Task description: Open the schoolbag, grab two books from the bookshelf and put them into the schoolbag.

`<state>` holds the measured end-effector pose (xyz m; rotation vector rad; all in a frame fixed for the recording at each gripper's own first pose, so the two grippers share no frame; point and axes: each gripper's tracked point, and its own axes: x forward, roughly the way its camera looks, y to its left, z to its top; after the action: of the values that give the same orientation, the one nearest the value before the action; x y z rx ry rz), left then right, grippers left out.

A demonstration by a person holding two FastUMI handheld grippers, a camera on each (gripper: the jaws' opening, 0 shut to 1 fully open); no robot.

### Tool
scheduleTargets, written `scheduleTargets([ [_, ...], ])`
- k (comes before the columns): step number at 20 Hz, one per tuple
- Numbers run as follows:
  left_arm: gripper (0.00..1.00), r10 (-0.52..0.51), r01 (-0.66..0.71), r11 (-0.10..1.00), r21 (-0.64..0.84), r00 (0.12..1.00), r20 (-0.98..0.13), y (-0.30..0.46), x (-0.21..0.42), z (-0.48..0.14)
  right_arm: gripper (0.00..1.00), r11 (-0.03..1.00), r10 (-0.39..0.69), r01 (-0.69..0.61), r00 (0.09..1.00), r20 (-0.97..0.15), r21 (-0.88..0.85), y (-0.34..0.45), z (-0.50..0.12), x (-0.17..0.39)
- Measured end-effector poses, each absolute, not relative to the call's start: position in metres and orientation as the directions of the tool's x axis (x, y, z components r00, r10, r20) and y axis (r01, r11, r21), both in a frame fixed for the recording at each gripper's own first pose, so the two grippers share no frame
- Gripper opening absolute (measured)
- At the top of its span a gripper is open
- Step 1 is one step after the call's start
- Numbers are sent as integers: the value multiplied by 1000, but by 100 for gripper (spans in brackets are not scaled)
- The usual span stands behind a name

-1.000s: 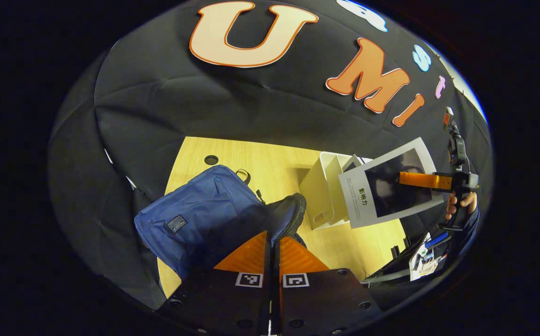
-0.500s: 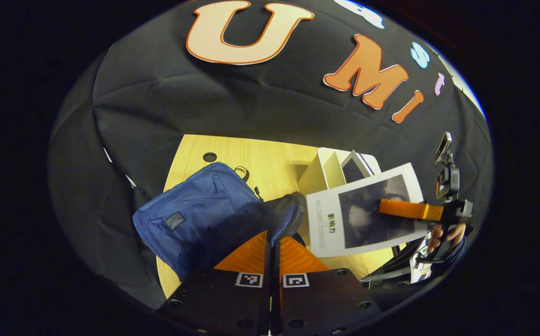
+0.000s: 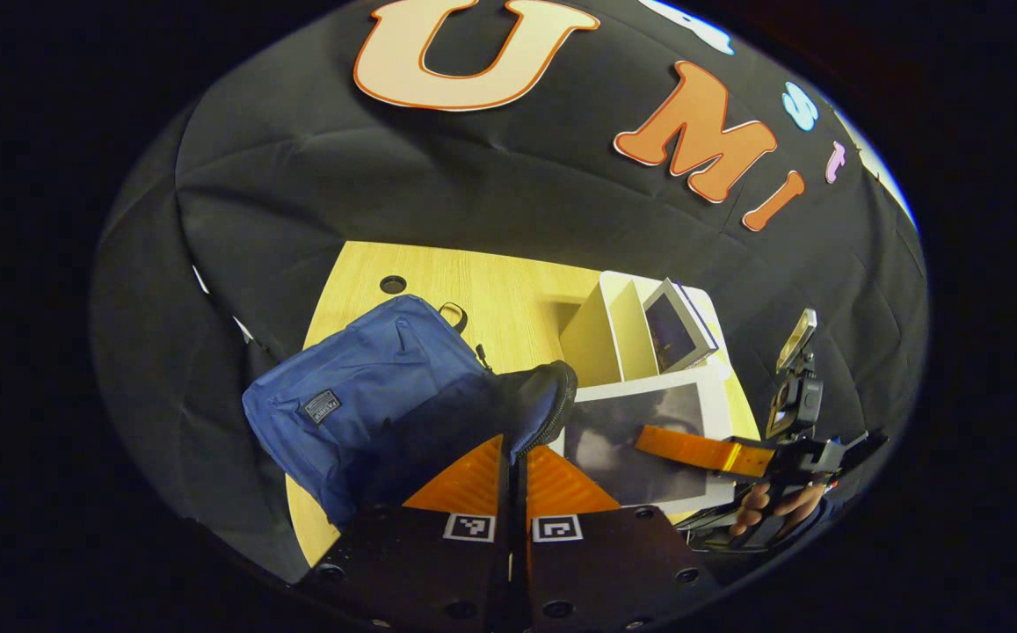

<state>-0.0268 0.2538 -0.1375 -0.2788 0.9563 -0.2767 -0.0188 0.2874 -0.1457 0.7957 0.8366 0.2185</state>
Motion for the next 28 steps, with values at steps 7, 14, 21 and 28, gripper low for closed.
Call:
scheduleTargets([
  [7,1,-358,95,927,-364,520,-775,244,-31,-146,41,606,509,174,666,-546,776,329,-175,-14],
  [14,2,-360,81,925,-371,502,-787,237,-32,-151,41,518,506,253,679,-531,817,356,-200,-6],
  [21,2,-363,79,925,-371,468,-806,224,-37,-162,41,463,530,296,664,-528,836,386,-231,4],
  [28,1,-372,92,923,-373,457,-808,216,-44,-165,41,457,517,301,676,-526,837,407,-251,23],
])
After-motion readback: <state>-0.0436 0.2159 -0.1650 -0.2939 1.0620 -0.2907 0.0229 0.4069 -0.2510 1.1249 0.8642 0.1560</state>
